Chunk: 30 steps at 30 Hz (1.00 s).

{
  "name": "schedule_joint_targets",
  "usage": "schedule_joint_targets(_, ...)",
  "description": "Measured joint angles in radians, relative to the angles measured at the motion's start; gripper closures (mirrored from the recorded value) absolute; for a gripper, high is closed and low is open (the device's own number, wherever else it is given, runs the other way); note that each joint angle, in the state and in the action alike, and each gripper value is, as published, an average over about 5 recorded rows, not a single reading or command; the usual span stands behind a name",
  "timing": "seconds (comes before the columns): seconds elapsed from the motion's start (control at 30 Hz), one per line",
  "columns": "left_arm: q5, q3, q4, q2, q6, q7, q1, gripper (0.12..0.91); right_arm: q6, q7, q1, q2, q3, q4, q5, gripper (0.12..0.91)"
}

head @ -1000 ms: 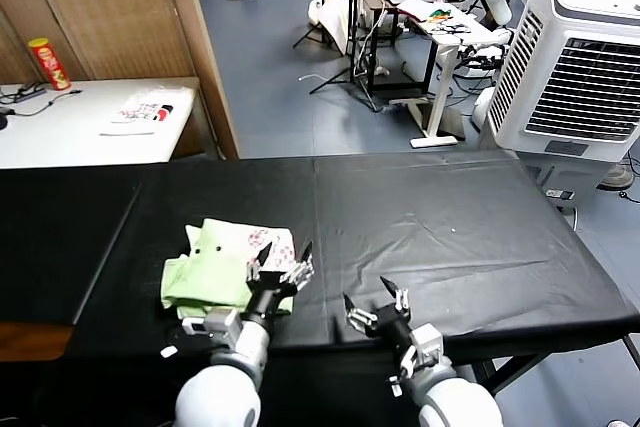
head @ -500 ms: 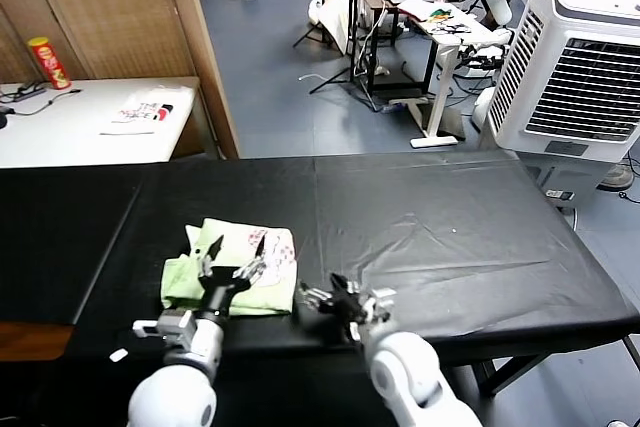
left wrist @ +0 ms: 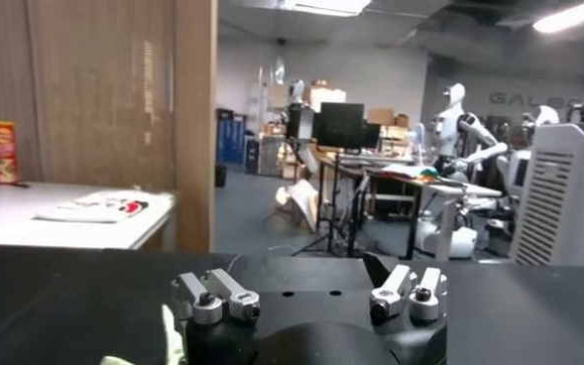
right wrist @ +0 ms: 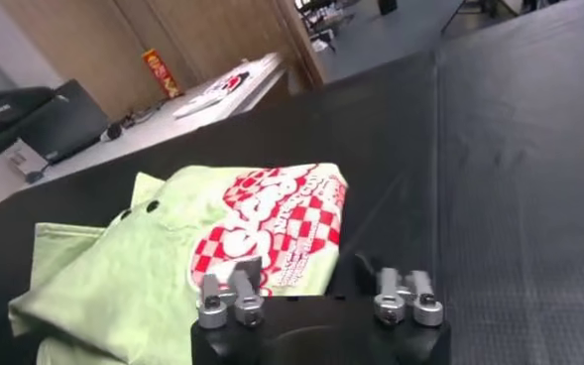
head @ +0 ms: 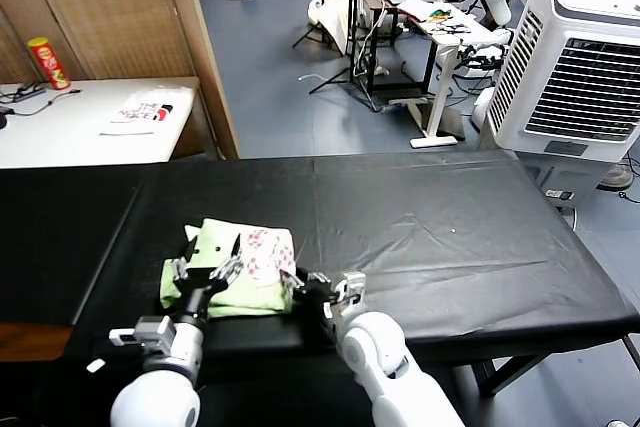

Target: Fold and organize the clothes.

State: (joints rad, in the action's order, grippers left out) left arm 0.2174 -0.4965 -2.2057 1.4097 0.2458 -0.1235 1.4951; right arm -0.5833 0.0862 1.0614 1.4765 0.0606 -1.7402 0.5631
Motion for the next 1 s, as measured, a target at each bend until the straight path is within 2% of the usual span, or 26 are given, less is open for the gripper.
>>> schedule_joint_targets(0.07,0.000,0.000,0.001,0.001,0.000,0.000,0.002,0.232,0.001,-0.005,0.000,-0.001,0.000,0.000,-0.001,0.827)
schedule_joint_targets(0.17,0.000,-0.001,0.002,0.002,-0.001,0.000,0.005,0.232,0.004,-0.014,0.002,-0.004,0.004,-0.003,-0.010,0.893)
schedule_joint_targets(0.27,0.001,-0.004,0.003,0.001,-0.003,-0.001,0.008,0.232,-0.006,-0.017,0.011,-0.015,0.014,-0.021,-0.036,0.899)
schedule_joint_targets(0.4,0.007,-0.005,0.008,0.002,-0.004,-0.003,0.006,0.232,-0.064,-0.009,0.039,-0.057,0.042,-0.092,-0.071,0.899)
schedule_joint_targets(0.57,0.009,0.000,0.020,0.004,-0.009,-0.005,0.000,0.232,-0.115,-0.012,0.093,-0.157,0.103,-0.208,-0.139,0.899)
schedule_joint_targets(0.73,0.010,0.008,0.027,0.012,-0.013,-0.004,-0.002,0.232,-0.081,-0.045,0.140,-0.250,0.167,-0.253,-0.200,0.897)
schedule_joint_targets(0.83,0.018,0.009,0.031,0.015,-0.016,-0.004,0.002,0.232,-0.052,-0.080,0.160,-0.286,0.201,-0.272,-0.231,0.822)
schedule_joint_targets(1.0,0.032,0.001,0.046,0.009,-0.044,0.010,0.011,0.232,0.030,-0.132,0.194,-0.330,0.246,-0.302,-0.298,0.546)
